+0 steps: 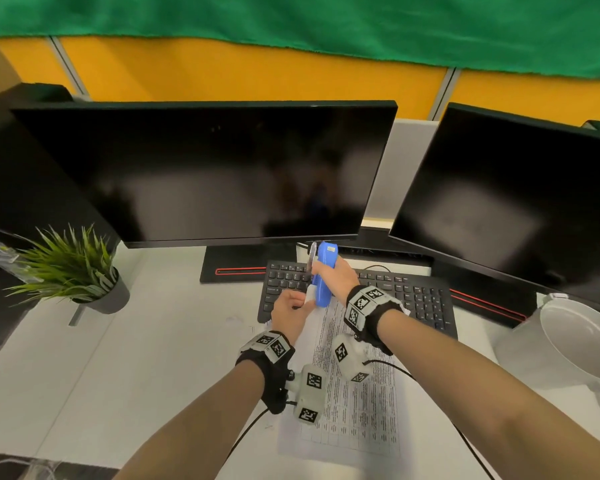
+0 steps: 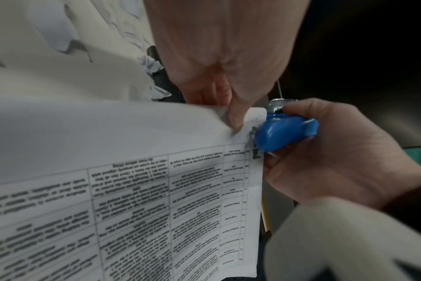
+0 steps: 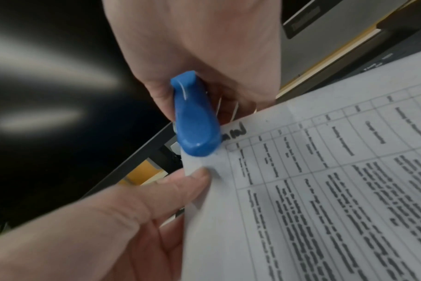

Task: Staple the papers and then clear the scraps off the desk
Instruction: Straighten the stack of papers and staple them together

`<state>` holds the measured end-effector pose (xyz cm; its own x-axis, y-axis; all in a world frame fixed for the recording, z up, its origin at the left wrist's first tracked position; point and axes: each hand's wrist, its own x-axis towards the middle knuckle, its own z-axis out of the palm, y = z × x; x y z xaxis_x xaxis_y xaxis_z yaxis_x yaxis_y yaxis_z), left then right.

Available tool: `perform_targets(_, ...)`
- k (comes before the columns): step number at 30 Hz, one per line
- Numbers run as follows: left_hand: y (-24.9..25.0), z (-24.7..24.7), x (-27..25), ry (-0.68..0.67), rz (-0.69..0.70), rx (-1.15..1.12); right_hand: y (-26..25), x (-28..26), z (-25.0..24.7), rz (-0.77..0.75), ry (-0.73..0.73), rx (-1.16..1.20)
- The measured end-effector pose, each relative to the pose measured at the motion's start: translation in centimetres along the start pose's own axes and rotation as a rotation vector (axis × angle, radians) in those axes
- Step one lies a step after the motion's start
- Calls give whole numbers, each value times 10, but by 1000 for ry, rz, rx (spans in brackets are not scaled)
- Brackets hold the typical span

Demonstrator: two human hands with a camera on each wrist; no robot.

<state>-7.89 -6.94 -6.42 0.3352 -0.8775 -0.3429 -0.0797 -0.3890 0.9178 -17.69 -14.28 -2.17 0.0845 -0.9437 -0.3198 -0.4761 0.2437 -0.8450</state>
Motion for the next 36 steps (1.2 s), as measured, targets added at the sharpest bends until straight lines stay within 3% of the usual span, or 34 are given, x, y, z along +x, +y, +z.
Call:
perform_targets(12,1,-5,-5,-75,30,0,-2,10,13,-90,46,-210)
perform_targets(25,9,-3,-7,-118,-10,20,4,10,17,-163,88,-229)
perform_targets(31,20,-5,-11,-323,-98,-19,3,8,13,-146,82,-202)
perform_targets(36,26,-4,-8,-323,-24,95,2,4,13,-153,37,-217)
